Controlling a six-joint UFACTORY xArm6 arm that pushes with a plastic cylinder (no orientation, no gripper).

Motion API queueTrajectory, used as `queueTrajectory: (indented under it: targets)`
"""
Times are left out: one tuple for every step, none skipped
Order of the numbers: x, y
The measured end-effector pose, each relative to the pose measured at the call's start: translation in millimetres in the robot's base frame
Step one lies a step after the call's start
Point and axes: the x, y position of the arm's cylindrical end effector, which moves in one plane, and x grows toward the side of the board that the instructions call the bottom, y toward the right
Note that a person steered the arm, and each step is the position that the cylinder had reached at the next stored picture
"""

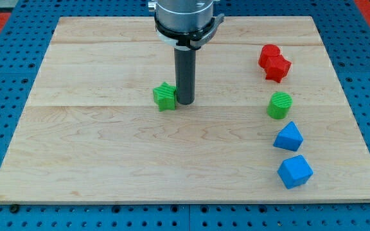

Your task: Push the green circle towards the right of the green star

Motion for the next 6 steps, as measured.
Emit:
queueTrajectory:
  targets:
    - [7.4, 71.6]
    - [13.3, 156.8]
    - [19.9, 160.7]
    - [1.2, 160.9]
    - [-14.6, 206.0]
    - [3.9, 273.2]
